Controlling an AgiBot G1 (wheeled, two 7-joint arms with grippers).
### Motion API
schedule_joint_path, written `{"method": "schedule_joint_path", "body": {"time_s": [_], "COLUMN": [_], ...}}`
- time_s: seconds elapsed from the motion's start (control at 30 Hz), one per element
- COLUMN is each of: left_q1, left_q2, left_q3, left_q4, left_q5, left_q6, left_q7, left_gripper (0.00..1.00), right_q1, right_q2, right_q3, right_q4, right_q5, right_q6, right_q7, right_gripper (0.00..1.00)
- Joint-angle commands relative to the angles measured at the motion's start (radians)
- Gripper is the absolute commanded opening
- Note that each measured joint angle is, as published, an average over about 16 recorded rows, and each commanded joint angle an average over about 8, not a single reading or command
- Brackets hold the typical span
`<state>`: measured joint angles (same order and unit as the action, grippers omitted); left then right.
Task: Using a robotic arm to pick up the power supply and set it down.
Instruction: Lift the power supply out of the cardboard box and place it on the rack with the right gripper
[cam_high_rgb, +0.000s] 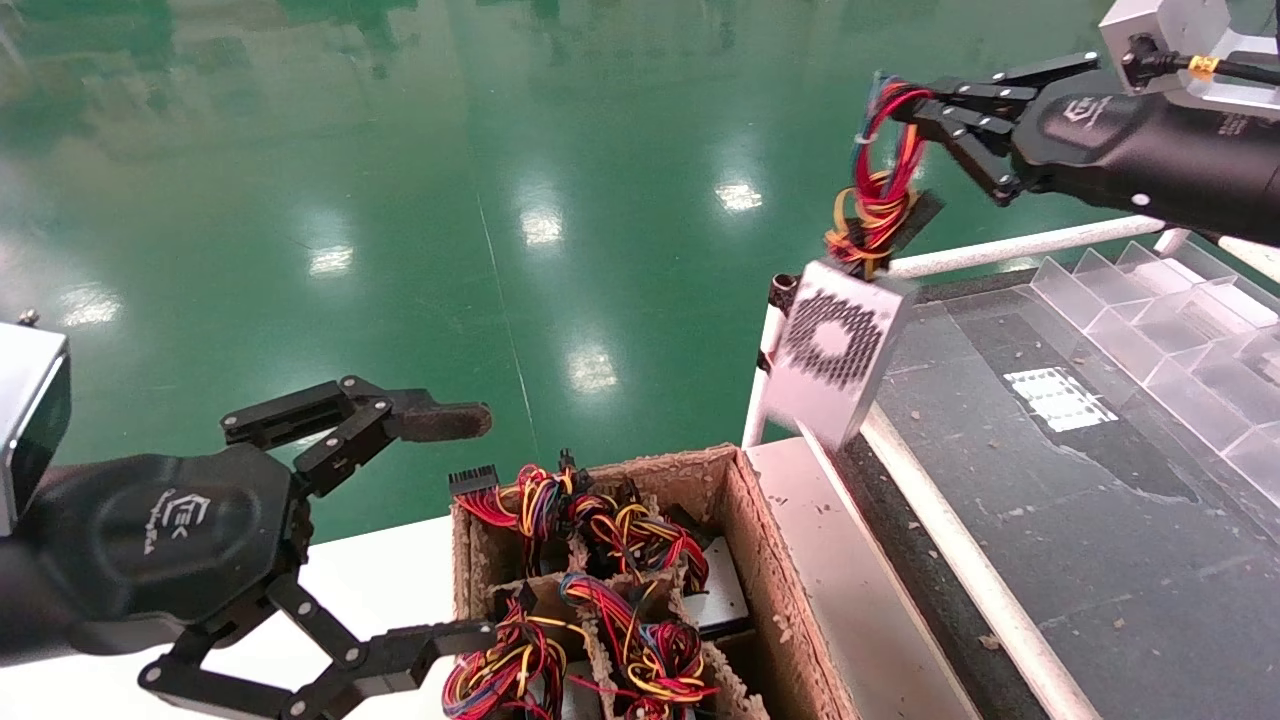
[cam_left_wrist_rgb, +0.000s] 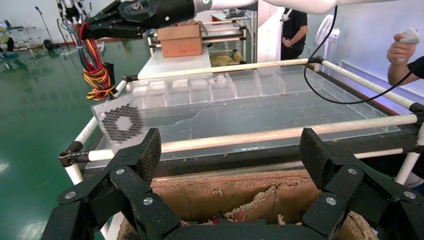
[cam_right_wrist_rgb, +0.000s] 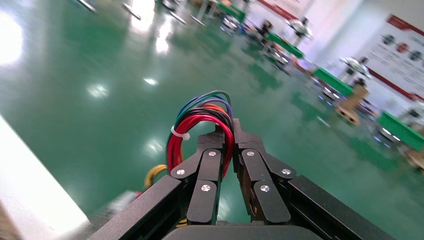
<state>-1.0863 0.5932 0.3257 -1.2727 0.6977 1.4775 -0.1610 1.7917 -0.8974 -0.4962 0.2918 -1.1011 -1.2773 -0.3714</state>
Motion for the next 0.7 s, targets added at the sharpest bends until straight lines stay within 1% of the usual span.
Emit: {"method": "schedule_joint_path", "body": {"time_s": [0.03,0.13,0.23,0.33,0.43,0.53,0.7], "left_q1": [0.000,0.000,0.000,0.000,0.000,0.000,0.000], "left_q2": [0.000,0.000,0.000,0.000,0.000,0.000,0.000], "left_q3": [0.000,0.000,0.000,0.000,0.000,0.000,0.001], "left_q4": [0.000,0.000,0.000,0.000,0.000,0.000,0.000], "left_q5": [0.000,0.000,0.000,0.000,0.000,0.000,0.000], "left_q6": [0.000,0.000,0.000,0.000,0.000,0.000,0.000], "left_q7": [0.000,0.000,0.000,0.000,0.000,0.000,0.000], "left_gripper": [1.00,1.00,1.00,1.00,1.00,1.00,1.00], "right_q1": [0.025,0.054,0.076,0.089,0.093,0.092,0.082], "right_q2": [-0.004,-0.009,-0.016,-0.029,-0.042,-0.053,-0.071], "right_q3": [-0.004,-0.008,-0.011,-0.015,-0.019,-0.021,-0.023], "right_q4": [-0.046,-0.104,-0.155,-0.194,-0.222,-0.241,-0.259], "right_q5": [-0.015,-0.031,-0.044,-0.056,-0.064,-0.068,-0.070], "right_q6": [0.018,0.074,0.150,0.227,0.280,0.303,0.300], "right_q7": [-0.031,-0.067,-0.095,-0.117,-0.133,-0.143,-0.151], "right_gripper": [0.00,0.00,0.00,0.00,0.00,0.00,0.00]}}
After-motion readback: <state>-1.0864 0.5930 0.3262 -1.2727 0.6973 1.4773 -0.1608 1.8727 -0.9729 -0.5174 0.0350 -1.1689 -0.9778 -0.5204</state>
